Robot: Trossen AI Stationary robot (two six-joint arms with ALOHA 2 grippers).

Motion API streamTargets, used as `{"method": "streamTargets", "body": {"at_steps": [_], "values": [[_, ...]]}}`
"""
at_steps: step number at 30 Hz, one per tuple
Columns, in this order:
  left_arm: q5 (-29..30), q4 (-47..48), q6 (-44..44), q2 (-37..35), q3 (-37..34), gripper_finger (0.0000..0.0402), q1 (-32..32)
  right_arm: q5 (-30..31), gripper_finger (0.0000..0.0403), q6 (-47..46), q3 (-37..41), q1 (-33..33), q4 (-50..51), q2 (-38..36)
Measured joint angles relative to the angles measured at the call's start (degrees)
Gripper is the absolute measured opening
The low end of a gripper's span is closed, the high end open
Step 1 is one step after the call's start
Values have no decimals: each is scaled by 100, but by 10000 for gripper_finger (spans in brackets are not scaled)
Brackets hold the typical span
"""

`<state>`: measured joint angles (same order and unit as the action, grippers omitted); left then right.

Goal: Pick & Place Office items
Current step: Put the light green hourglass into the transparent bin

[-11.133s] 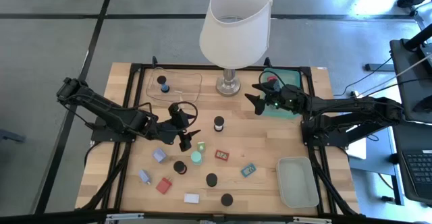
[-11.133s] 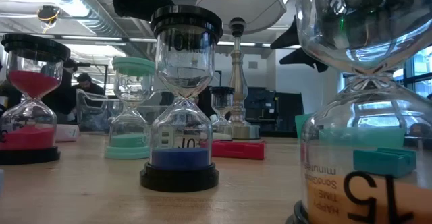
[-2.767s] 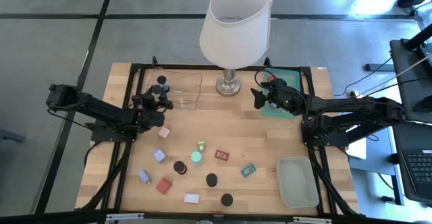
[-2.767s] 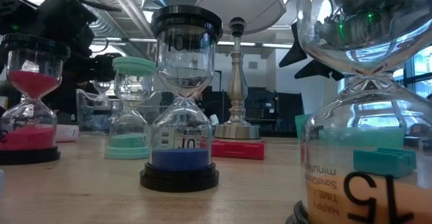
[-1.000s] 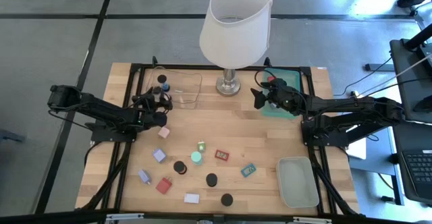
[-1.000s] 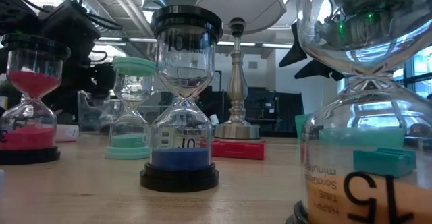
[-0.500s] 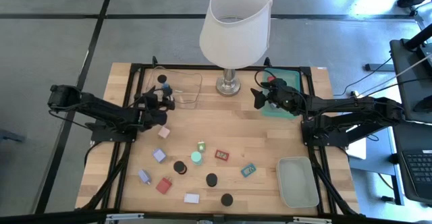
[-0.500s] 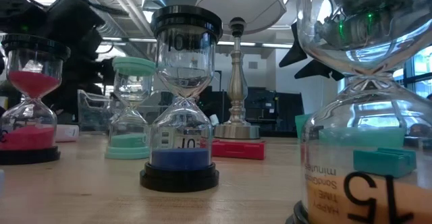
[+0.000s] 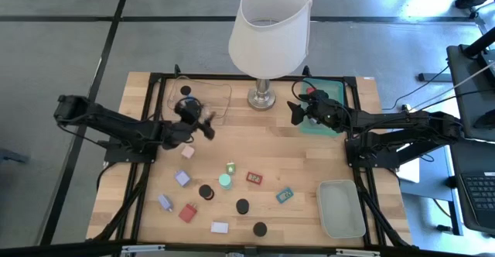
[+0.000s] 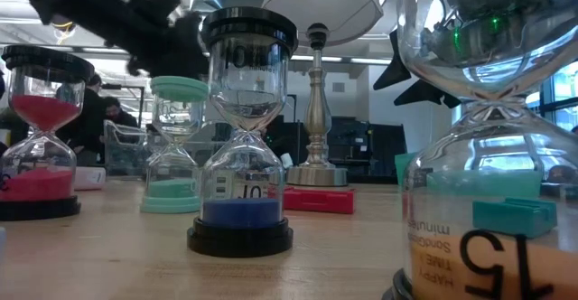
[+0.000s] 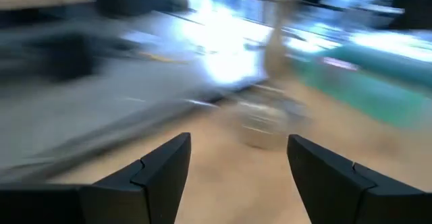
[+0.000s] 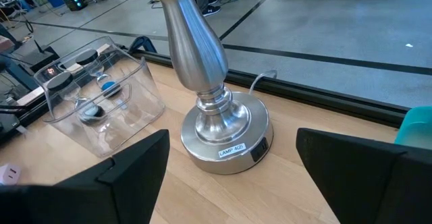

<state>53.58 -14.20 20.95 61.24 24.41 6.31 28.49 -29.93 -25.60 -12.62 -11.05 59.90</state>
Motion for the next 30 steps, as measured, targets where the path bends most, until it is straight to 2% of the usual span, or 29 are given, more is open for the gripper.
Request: {"method": "streamTargets", "body": {"at_steps": [2, 4, 6, 9, 14, 18, 20, 25, 28, 30], "values": [[-893, -85, -17, 4, 24, 244, 111, 0, 327, 2, 2, 0, 0, 0], [-1546, -229, 14, 4, 24, 244, 269, 0, 327, 0, 1, 0, 0, 0], [-1972, -417, 3, 4, 26, 244, 480, 0, 327, 0, 1, -1, 0, 0], [-2263, -766, -216, 4, 26, 246, 849, 0, 327, 2, 0, -1, 0, 0], [-2286, -1454, -1064, 175, 32, 245, 1517, 0, 327, 0, 1, -1, 2, 0], [-2151, -2402, -1698, 797, 32, 245, 1942, 0, 327, 1, 1, -1, 0, 1], [-1905, -2719, -1920, 1181, 57, 247, 2101, 0, 327, 2, 2, 0, 2, 0], [-1124, -2430, -2175, 1927, 576, 247, 2331, 0, 327, 1, 1, -2, 0, 1], [-1086, -1728, -2028, 2179, 1093, 252, 2359, 0, 327, 0, 2, -1, 0, 1], [-1085, -873, -1721, 2252, 1513, 258, 2360, 0, 327, 0, 2, 0, 0, 0]]}}
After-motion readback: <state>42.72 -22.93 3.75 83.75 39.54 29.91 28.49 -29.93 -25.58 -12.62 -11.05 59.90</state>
